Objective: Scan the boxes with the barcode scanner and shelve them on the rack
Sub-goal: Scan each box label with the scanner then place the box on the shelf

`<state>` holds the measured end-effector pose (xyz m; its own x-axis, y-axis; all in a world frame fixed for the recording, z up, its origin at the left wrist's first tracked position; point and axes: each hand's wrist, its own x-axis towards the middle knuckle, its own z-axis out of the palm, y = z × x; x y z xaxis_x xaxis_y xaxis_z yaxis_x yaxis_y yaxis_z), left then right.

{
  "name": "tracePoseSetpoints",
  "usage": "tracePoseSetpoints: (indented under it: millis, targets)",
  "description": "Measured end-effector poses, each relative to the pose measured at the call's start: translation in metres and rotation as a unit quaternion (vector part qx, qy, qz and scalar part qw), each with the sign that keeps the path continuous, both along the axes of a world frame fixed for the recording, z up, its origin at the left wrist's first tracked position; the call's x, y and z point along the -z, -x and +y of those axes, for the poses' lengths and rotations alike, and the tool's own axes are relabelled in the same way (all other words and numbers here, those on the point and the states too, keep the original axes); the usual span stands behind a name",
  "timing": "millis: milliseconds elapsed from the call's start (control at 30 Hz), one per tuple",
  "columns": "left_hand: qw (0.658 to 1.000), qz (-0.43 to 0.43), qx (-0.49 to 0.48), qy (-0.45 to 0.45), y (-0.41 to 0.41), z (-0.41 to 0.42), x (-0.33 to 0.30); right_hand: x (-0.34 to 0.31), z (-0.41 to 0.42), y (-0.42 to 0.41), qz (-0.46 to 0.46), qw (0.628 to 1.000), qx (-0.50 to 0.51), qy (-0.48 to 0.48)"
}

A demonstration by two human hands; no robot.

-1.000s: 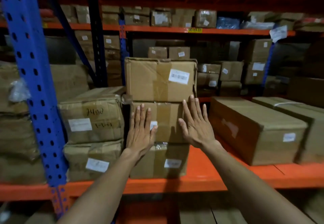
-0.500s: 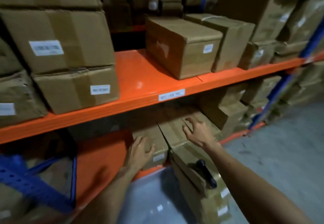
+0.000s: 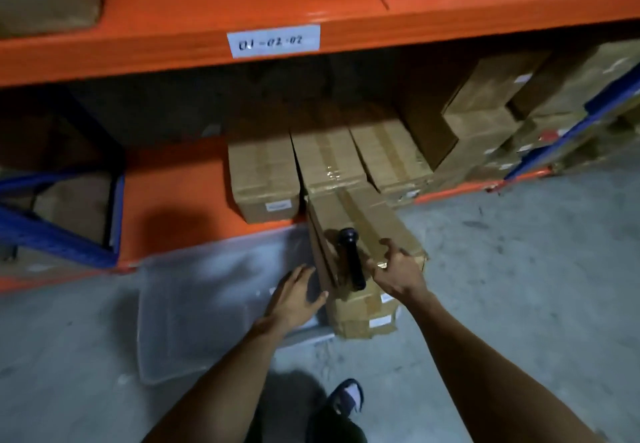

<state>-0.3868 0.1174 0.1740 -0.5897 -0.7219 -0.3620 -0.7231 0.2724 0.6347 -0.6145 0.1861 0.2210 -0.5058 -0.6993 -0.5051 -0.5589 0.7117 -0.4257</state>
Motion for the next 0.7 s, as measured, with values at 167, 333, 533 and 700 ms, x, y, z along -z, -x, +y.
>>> tracePoseSetpoints:
  millis: [167, 333, 533, 700]
  targets:
    - [1.0, 0.009, -0.003, -0.002, 0.047, 0.004, 0.06, 0.064, -0.041, 0.004, -0.041, 0.999, 0.007, 0.025]
    - [0.998, 0.026, 0.056, 0.017, 0.074, -0.01, 0.119, 0.116, -0.077, 0.001, -0.055, 0.997, 0.048, 0.028]
    - [0.997, 0.035, 0.042, 0.046, 0.072, -0.008, 0.144, 0.132, -0.058, 0.011, -0.13, 0.972, 0.164, 0.11]
    - [0.997, 0.033, 0.06, 0.028, 0.083, -0.008, 0.145, 0.107, -0.006, 0.02, -0.234, 0.909, 0.278, 0.204]
